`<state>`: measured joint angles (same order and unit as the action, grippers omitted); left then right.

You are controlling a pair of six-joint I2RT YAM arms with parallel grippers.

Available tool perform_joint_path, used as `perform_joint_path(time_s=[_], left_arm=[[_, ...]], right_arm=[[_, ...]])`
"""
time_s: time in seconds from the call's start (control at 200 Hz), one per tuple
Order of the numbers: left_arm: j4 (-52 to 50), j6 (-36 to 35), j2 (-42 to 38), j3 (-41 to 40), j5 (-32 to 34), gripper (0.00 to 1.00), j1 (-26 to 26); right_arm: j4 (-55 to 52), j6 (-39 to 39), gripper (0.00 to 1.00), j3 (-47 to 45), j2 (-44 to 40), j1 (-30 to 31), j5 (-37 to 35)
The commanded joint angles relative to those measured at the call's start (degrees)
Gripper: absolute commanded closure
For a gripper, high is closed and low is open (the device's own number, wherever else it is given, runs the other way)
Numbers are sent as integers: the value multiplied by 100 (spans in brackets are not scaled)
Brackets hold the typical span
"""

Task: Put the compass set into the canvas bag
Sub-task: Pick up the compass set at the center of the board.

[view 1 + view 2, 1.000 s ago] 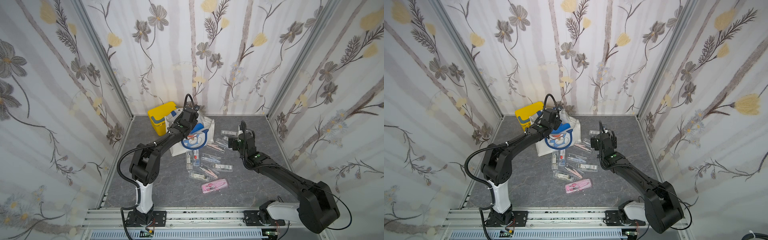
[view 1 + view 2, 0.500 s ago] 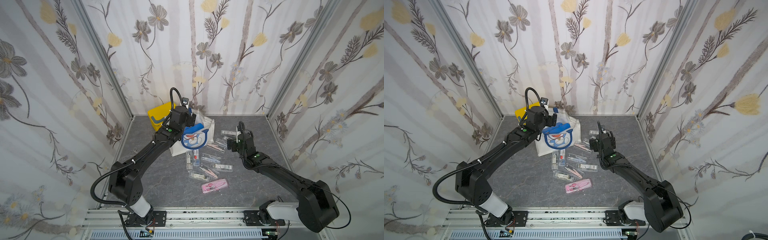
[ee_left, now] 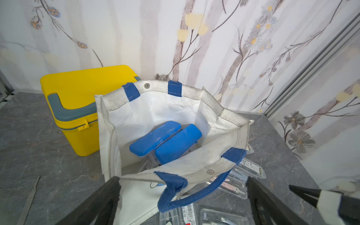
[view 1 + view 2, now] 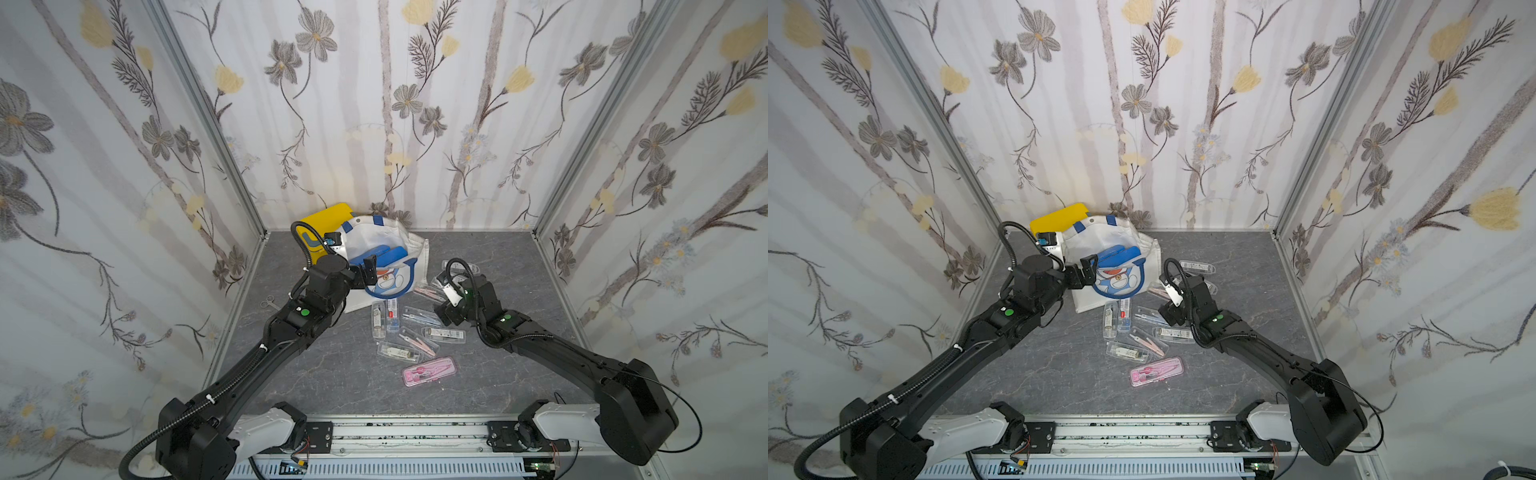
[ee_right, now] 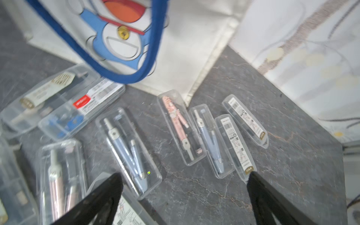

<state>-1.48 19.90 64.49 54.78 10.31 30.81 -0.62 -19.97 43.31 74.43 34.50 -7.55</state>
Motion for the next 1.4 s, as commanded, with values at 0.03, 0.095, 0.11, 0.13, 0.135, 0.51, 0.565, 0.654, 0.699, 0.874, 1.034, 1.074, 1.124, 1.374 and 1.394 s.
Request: perform_joint_path(time_s=[0.03,0.095,0.11,0.13,0.135,0.51,0.565,0.654,0.699,0.874,1.034,1.074,1.124,1.374,1.394], left_arm=[[-205,677,-252,-118,226,0,-6],[-448,802,-304,-117,312,0,-5],[-499,831,-313,-117,328,0,-5],[-557,856,-320,-126,363,0,-7],[-569,866,-321,-126,370,0,-6],[-604,966,-441,-621,529,0,-62],[-583,940,-462,-668,563,0,-75],[-586,884,-522,-732,731,0,-106],[-607,859,-570,-762,863,0,-128],[-528,850,-934,-1036,1140,0,-245],[-307,909,-1284,-1350,1050,0,-355],[-271,919,-1345,-1412,1025,0,-381],[-249,936,-1374,-1467,1005,0,-404],[-253,968,-1391,-1571,930,0,-491],[-262,970,-1394,-1568,929,0,-491]], right_arm=[[-548,-1743,1,-200,42,246,454],[-697,-1899,1,-182,42,292,500],[-762,-1962,1,-169,30,302,556],[-828,-2032,1,-158,16,309,643],[-853,-2052,2,-157,13,310,668],[-2315,-3433,3,-59,-239,870,2122],[-2322,-3471,3,-59,-194,970,2135],[-2478,-3548,4,102,-44,1181,2178],[-2526,-3541,5,142,44,1208,2179],[-2763,-3592,10,231,409,1540,2136],[-3005,-3602,14,357,788,1590,2103],[-3013,-3594,15,362,866,1589,2067],[-3078,-3597,17,420,984,1604,2065],[-3162,-3429,25,596,1457,1612,2045],[-3171,-3431,25,592,1478,1612,2050]])
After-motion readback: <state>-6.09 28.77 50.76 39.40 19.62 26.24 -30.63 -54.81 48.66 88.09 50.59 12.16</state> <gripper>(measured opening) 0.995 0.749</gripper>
